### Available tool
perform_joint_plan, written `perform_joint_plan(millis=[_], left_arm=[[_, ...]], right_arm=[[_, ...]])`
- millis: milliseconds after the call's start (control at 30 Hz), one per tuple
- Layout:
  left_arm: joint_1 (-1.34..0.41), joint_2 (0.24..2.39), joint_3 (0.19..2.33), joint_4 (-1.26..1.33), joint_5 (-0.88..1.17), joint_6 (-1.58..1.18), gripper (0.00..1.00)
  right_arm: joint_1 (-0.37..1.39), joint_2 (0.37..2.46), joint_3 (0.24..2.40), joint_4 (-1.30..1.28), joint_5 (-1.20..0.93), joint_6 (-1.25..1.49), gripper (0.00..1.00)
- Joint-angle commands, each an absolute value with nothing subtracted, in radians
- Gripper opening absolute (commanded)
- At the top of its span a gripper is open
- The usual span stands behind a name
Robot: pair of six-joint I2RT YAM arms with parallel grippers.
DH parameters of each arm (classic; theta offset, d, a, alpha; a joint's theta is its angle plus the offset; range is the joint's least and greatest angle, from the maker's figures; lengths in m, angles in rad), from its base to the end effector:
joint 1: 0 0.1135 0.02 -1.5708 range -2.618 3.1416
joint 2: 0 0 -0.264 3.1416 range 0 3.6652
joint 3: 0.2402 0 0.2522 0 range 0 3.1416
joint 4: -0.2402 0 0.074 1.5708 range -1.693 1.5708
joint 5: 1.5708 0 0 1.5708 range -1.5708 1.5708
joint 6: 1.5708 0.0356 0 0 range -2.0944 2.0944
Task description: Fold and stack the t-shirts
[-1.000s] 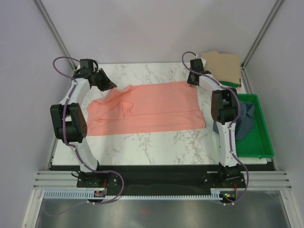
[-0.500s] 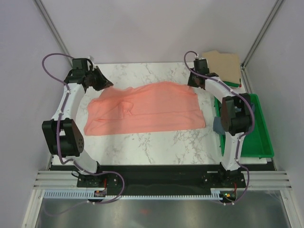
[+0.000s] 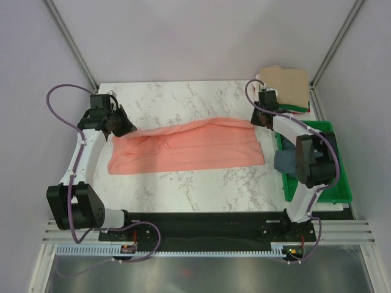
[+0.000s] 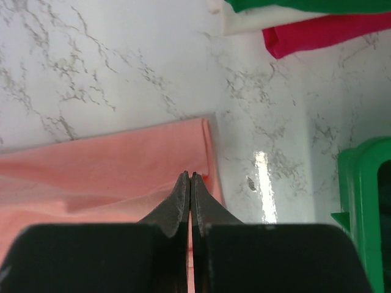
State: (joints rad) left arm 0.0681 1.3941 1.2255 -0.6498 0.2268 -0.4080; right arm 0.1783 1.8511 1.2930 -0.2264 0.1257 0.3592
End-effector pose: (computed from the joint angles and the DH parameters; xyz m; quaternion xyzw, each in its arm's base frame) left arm 0.2993 0.0124 0.3121 -0.1775 0.9078 -0.1655 0.3420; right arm 0.4043 0.0683 0.2111 0.1072 0.9159 0.0456 0.3840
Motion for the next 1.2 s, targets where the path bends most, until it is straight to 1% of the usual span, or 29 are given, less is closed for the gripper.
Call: perform_joint_plan(millis=[0, 167, 600, 633, 667, 700, 733, 767, 800, 867, 900, 1067, 1167], left_arm=[[0.072, 1.292, 1.184, -0.663, 0.123, -0.351, 0.02], [0.074, 1.223, 1.125, -0.672, 0.115, -0.351, 0.02], [0.072, 1.135, 0.973, -0.695, 0.097, -0.362, 0.02], [0.072, 1.128, 0.968, -0.706, 0.091, -0.368, 0.03], [0.074, 1.118, 0.957, -0.721, 0.077, -0.382, 0.04], [0.074, 1.106, 0.951, -0.73, 0.068, -0.39, 0.12], [0.074, 1.082, 0.943, -0.736, 0.058, -0.397, 0.2], [0.074, 1.068, 0.934, -0.739, 0.039, -0.416, 0.3], [0.074, 1.057, 0.933, -0.747, 0.026, -0.425, 0.49], [0.072, 1.025, 0.931, -0.752, 0.003, -0.457, 0.55], [0.074, 1.014, 0.933, -0.752, -0.024, -0.469, 0.62], [0.072, 1.009, 0.901, -0.686, -0.022, -0.541, 0.63], [0.068, 1.058, 0.858, -0.609, -0.005, -0.586, 0.59]], right_arm=[[0.164, 1.789, 1.25, -0.169, 0.146, 0.348, 0.0], [0.156, 1.758, 1.19, -0.147, 0.137, 0.353, 0.0], [0.149, 1.695, 1.072, -0.14, 0.158, 0.373, 0.0], [0.146, 1.69, 1.06, -0.14, 0.164, 0.379, 0.05], [0.141, 1.687, 1.048, -0.141, 0.172, 0.388, 0.14], [0.134, 1.683, 1.036, -0.141, 0.178, 0.399, 0.44], [0.112, 1.675, 1.019, -0.141, 0.17, 0.414, 0.61], [0.103, 1.671, 1.014, -0.143, 0.169, 0.42, 0.72], [0.086, 1.664, 1.008, -0.144, 0.17, 0.425, 0.82], [0.08, 1.635, 1.012, -0.15, 0.172, 0.428, 0.84], [0.078, 1.625, 1.014, -0.153, 0.17, 0.428, 0.84], [0.107, 1.556, 1.031, -0.108, 0.04, 0.434, 0.83], [0.198, 1.594, 1.08, -0.091, 0.009, 0.396, 0.83]])
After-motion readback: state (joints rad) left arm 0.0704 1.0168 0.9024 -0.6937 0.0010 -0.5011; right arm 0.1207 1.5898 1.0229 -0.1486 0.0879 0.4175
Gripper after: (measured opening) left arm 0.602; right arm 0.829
